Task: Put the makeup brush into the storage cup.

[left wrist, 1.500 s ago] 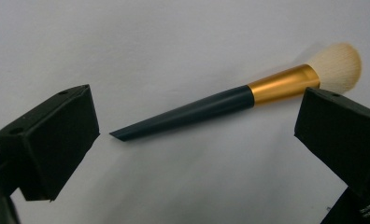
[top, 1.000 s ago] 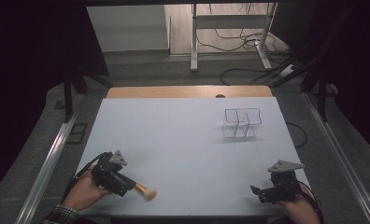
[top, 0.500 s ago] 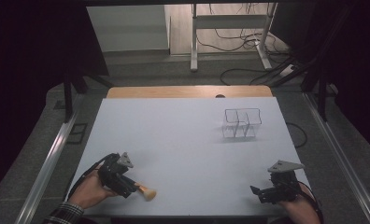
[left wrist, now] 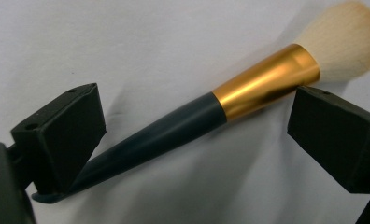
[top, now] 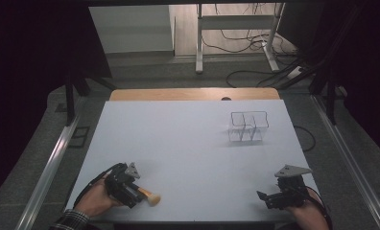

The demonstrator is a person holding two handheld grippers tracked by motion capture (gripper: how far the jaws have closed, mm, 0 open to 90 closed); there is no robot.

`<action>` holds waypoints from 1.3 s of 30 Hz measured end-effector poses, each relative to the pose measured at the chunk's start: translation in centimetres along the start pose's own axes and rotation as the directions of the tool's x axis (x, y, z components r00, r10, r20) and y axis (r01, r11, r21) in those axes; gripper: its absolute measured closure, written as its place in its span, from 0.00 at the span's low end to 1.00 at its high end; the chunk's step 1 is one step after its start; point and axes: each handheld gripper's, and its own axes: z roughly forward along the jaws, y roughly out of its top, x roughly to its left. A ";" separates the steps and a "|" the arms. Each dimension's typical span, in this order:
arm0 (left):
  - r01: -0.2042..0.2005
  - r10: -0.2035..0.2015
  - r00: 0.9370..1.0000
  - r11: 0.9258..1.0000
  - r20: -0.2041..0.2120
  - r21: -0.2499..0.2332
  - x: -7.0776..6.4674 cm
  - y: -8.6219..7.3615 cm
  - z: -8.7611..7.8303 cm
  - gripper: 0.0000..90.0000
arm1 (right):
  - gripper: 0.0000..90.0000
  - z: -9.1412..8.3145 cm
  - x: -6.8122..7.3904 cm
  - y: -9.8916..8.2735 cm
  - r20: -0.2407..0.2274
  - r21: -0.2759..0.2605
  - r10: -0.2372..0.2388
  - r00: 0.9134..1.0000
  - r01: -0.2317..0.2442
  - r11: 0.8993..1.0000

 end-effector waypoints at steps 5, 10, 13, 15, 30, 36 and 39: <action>-0.028 0.028 1.000 0.999 0.001 0.020 -0.1 -0.1 0.2 0.14 | 0.00 0.0 0.0 0.0 0.000 0.001 -0.001 1.000 0.001 1.000; -0.044 0.043 0.998 0.999 0.037 0.016 -0.1 -0.2 0.0 0.27 | 0.00 0.0 0.0 0.0 -0.001 0.004 -0.004 1.000 0.004 1.000; -0.060 0.059 0.997 0.998 0.048 0.016 -0.1 -0.2 -0.2 0.39 | 0.00 0.0 0.1 0.0 -0.002 0.006 -0.004 1.000 0.004 1.000; -0.076 0.075 0.996 0.997 0.053 0.024 -0.1 -0.1 -0.4 0.51 | 0.00 0.0 0.0 0.0 -0.002 0.005 -0.007 1.000 0.007 1.000; -0.070 0.068 0.995 0.997 0.066 0.029 -0.1 -0.1 -0.7 0.83 | 0.00 0.0 0.1 -0.1 -0.003 0.007 -0.010 1.000 0.010 1.000; -0.058 0.057 0.996 0.998 0.067 0.015 0.0 -0.1 -0.9 0.83 | 0.00 0.0 0.1 -0.1 -0.004 0.006 -0.009 1.000 0.009 1.000; -0.055 0.054 0.997 0.999 0.061 0.002 0.0 -0.1 -1.1 0.83 | 0.00 0.0 0.1 -0.1 -0.004 0.006 -0.010 1.000 0.010 1.000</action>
